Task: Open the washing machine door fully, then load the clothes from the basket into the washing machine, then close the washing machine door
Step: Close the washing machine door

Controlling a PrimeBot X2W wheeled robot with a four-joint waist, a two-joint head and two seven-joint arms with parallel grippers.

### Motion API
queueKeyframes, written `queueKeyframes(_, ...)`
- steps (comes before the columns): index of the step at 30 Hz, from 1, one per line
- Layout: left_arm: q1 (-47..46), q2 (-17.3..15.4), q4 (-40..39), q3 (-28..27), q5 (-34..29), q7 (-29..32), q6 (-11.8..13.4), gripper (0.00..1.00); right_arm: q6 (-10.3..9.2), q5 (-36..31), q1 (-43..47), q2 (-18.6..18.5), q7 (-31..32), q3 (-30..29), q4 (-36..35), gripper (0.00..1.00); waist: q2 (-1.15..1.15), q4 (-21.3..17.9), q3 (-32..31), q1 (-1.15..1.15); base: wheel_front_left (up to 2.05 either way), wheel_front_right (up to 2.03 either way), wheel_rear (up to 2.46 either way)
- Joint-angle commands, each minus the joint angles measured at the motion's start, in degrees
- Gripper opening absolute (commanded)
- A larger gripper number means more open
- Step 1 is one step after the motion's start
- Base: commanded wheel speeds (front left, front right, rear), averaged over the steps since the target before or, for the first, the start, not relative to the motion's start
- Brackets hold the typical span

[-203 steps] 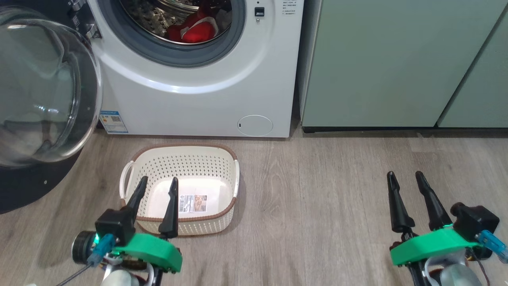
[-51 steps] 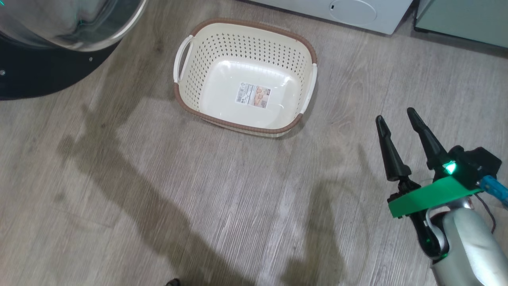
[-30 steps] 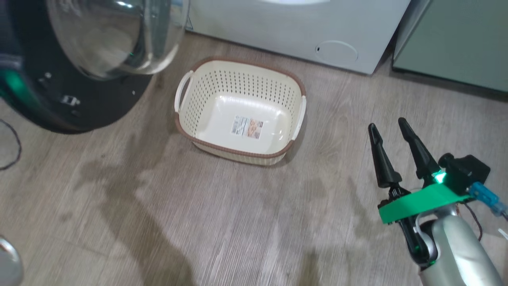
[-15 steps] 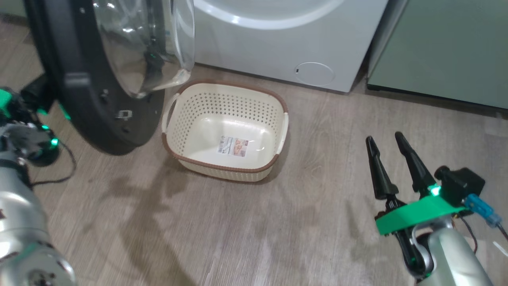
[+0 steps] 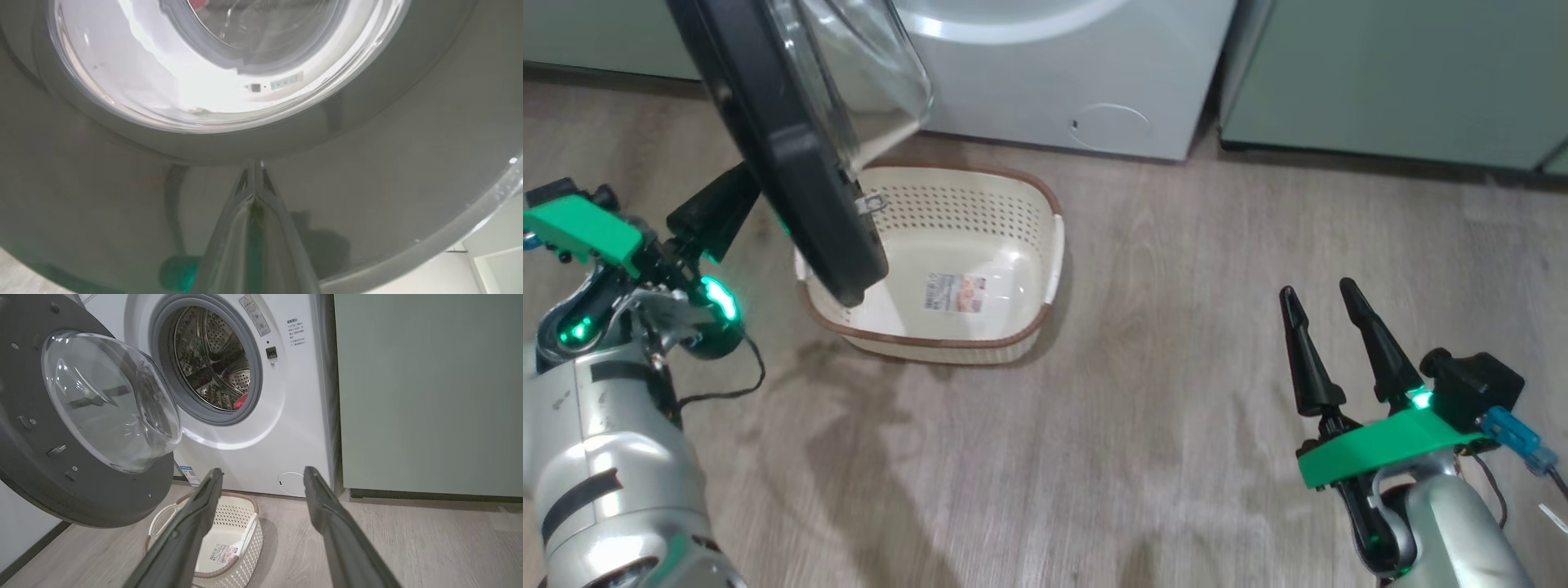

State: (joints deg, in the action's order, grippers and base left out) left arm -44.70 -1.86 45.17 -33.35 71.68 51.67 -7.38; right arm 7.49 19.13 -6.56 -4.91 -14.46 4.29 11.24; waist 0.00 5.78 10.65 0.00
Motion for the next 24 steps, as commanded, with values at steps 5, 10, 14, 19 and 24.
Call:
queueKeyframes(5, -0.5, -1.1, -3.1, 2.3, 3.5, -0.6, -0.1, 0.0, 0.0, -0.3, -2.3, -0.2, -0.5, 1.1, -2.3, 1.0, 0.0, -3.6, 2.8, 0.0, 0.0, 0.0, 0.0)
queueKeyframes(10, -1.5, -1.0, -2.8, 8.7, 10.5, -3.6, -0.1, 0.0, 0.0, -0.3, -3.0, -0.4, -0.5, 1.0, -2.7, 1.0, 0.0, -7.0, 5.1, 0.0, 0.0, 0.0, 0.0)
queueKeyframes(14, -1.8, -1.0, -4.1, 13.8, 14.3, -7.8, -0.1, 0.0, 0.0, -0.1, -3.7, -0.3, -0.5, 0.9, -3.0, 1.0, 0.0, -10.0, 6.8, 0.0, 0.0, 0.0, 0.0)
queueKeyframes(19, -3.2, -1.0, -7.0, 20.0, 16.4, -19.6, -0.1, 0.0, 0.0, 0.4, -4.1, 0.3, -0.5, 0.6, -3.5, 1.0, 0.0, -14.6, 9.3, 0.0, 0.0, 0.0, 0.0)
queueKeyframes(24, -5.0, -1.0, -7.8, 22.0, 17.0, -29.5, -0.1, 0.0, 0.0, 0.8, -4.2, 0.9, -0.5, 0.6, -3.6, 1.0, 0.0, -18.3, 11.0, 0.0, 0.0, 0.0, 0.0)
